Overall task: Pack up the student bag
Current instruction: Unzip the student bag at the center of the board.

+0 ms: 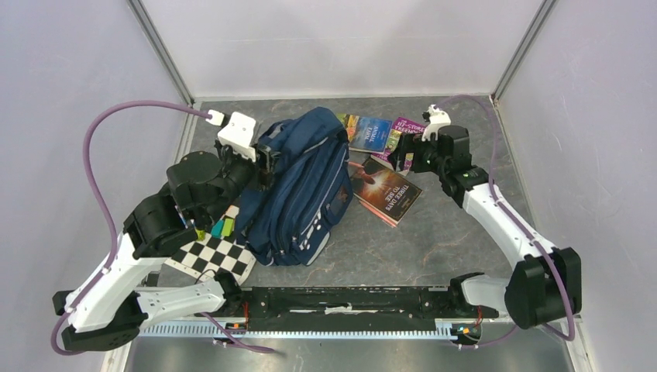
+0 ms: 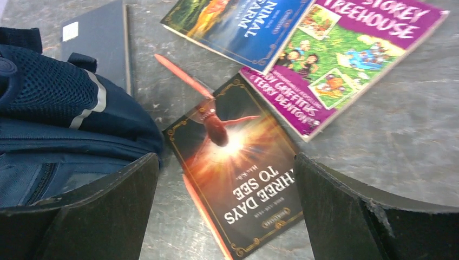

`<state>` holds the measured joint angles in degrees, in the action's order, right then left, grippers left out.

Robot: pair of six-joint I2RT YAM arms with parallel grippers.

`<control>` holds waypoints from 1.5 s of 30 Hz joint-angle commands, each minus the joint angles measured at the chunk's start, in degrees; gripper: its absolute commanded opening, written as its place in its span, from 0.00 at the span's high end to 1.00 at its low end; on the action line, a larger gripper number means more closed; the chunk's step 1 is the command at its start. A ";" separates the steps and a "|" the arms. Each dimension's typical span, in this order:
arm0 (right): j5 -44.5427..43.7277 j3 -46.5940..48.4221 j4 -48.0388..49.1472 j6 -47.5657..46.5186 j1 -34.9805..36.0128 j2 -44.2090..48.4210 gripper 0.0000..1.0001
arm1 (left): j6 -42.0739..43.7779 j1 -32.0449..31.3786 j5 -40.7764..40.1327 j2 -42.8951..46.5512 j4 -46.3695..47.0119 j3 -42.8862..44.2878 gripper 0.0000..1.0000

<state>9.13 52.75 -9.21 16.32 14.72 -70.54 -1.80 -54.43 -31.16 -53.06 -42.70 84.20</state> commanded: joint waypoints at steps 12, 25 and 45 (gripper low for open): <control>5.75 19.57 14.99 -13.20 -0.34 -29.27 0.02 | 17.37 0.29 1.54 -0.46 30.13 -2.36 0.98; 20.70 59.63 17.65 -4.71 -7.22 -64.43 0.02 | 27.37 0.73 -3.29 -6.75 41.30 2.81 0.98; 21.53 58.34 4.81 -7.16 -7.78 -69.80 0.08 | 35.67 0.91 -14.71 -9.50 52.53 11.32 0.98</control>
<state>30.89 111.92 2.92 13.50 6.74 -143.11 23.44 -53.74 -40.97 -62.02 -9.54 88.42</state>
